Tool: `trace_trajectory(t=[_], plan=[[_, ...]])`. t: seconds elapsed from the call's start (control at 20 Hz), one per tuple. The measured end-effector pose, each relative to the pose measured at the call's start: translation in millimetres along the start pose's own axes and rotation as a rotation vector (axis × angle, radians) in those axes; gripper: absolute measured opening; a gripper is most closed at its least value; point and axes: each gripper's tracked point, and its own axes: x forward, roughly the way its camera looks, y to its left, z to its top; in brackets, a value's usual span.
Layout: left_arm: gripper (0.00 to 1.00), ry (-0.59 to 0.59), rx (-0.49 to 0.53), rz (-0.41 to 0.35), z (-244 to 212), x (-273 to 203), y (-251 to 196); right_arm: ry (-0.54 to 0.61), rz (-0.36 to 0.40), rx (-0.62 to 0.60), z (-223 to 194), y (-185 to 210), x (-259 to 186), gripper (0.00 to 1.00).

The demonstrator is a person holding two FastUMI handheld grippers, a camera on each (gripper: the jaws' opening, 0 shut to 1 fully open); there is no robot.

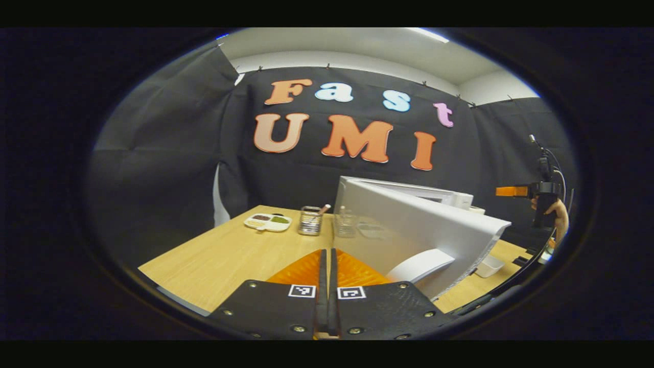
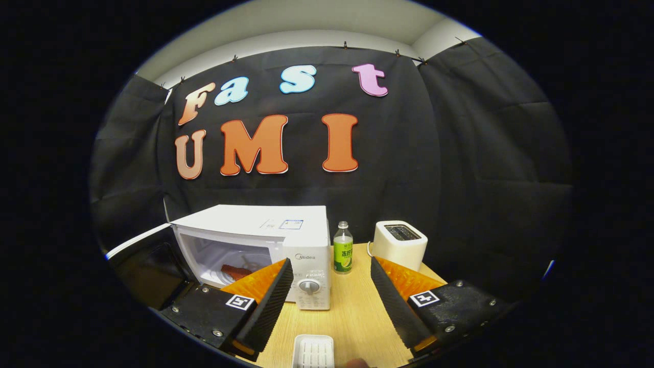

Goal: Open the microwave oven with the left hand, put the food in, and close the microwave oven.

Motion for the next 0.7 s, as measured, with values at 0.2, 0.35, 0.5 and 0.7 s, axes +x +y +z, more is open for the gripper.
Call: trace_trajectory(t=[0.2,0.35,0.5,0.7], plan=[[0.01,0.010,0.026,-0.078,-6.4,12.0,-50.7,-0.009,0.011,-0.007,6.9,-15.3,-14.9,0.95],[0.00,0.021,0.047,-0.136,-9.7,23.8,-86.6,-0.022,-0.033,-0.018,10.8,-38.1,-20.7,0.95],[0.00,0.022,0.059,-0.174,-9.2,37.6,-118.0,-0.023,-0.047,-0.004,10.4,-51.6,-26.5,0.95],[0.01,0.013,0.058,-0.214,-5.6,55.8,-153.6,-0.031,-0.062,0.028,16.1,-69.0,-32.1,0.95]])
